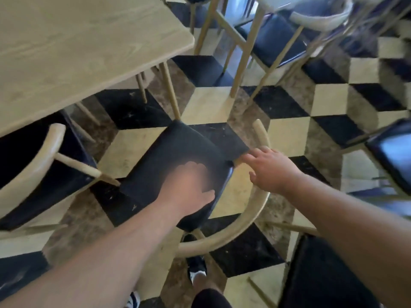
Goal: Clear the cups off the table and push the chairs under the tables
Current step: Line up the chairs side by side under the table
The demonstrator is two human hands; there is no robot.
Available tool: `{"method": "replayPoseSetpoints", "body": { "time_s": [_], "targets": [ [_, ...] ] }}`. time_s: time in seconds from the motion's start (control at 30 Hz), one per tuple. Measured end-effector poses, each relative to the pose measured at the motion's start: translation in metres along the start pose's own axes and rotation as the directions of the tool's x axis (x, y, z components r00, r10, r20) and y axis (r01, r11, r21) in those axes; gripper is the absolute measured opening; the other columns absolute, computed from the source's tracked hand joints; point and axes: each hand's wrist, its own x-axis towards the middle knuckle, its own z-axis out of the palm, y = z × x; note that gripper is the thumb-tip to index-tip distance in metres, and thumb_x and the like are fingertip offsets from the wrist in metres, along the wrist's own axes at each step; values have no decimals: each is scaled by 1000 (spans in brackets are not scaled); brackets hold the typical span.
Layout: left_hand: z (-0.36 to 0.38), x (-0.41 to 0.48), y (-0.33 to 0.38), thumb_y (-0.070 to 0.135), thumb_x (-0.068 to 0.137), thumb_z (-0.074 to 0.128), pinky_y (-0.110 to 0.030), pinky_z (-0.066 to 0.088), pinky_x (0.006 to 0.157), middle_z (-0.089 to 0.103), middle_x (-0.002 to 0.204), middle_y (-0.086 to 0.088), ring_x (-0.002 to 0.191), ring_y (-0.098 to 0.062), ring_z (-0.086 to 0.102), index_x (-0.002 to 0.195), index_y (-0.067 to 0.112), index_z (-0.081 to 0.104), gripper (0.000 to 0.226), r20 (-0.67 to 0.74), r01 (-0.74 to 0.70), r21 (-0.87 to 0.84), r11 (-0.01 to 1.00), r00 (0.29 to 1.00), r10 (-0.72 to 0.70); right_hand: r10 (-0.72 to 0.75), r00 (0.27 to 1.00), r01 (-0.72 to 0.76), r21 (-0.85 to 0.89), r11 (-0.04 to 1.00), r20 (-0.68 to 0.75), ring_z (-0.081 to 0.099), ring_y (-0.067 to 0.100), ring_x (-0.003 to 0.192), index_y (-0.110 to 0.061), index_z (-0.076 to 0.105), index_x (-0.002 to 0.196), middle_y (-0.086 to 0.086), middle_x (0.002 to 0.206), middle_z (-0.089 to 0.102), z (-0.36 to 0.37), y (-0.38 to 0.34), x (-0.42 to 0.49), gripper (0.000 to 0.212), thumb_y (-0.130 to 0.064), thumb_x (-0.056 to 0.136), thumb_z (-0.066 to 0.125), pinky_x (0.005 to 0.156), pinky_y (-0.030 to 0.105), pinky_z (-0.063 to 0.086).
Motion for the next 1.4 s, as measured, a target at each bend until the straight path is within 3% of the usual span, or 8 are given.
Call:
{"method": "replayPoseSetpoints", "body": {
  "time_s": [0.2,0.37,0.47,0.6,0.73,0.97,1.23,1.4],
  "targets": [
    [50,36,63,75,89,60,-46,48,102,50,146,6,131,-21,50,145,31,47,73,169,-2,31,1000,986,-3,-14,998,15,-24,1000,63,45,32,140,-27,45,153,5,150,52,41,54,-31,58,-17,99,64,114,47,43],
    [86,52,96,89,66,72,-44,52,98,54,152,7,131,-24,58,159,35,30,116,552,119,-115,986,833,-36,-130,978,165,-228,960,164,-1,46,160,-35,25,165,10,174,22,70,63,-34,79,-23,98,65,125,72,3],
    [97,46,95,82,58,83,-50,55,101,57,145,1,124,-30,62,159,33,24,127,725,112,-8,994,685,-72,-208,955,260,-257,931,211,20,45,158,-32,51,150,8,157,51,81,41,-26,60,-32,94,73,122,76,0],
    [109,21,87,43,72,75,-45,58,73,64,103,-3,84,-27,67,143,25,39,82,758,168,156,973,612,-227,-269,922,342,-263,902,278,60,33,126,-30,70,126,-1,119,71,89,17,-13,36,-35,92,78,122,73,13],
    [91,9,59,32,86,65,-43,55,65,60,100,-4,81,-26,63,156,30,32,77,701,223,125,967,669,-245,-275,924,340,-244,908,266,63,29,117,-32,72,121,-3,114,71,72,0,9,30,-38,92,79,122,66,23],
    [40,-13,-25,35,94,61,-47,59,82,64,108,2,92,-27,64,142,30,48,51,530,244,50,968,816,-233,-242,945,287,-199,937,221,63,26,119,-34,69,123,-7,116,71,42,-61,59,26,-35,97,72,122,63,24],
    [3,-29,-121,49,100,67,-43,52,74,69,105,-2,86,-26,64,123,23,57,36,234,59,262,963,965,-122,-155,963,195,-176,965,221,61,21,120,-40,69,118,-12,116,70,10,-115,112,21,-37,97,69,123,59,22],
    [-20,-11,-150,46,100,68,-42,40,73,59,93,2,78,-22,52,120,26,56,31,155,86,295,952,978,-137,-142,969,174,-154,973,201,63,19,114,-42,69,109,-15,109,70,-5,-126,147,18,-37,92,66,119,53,28]
  ]
}}
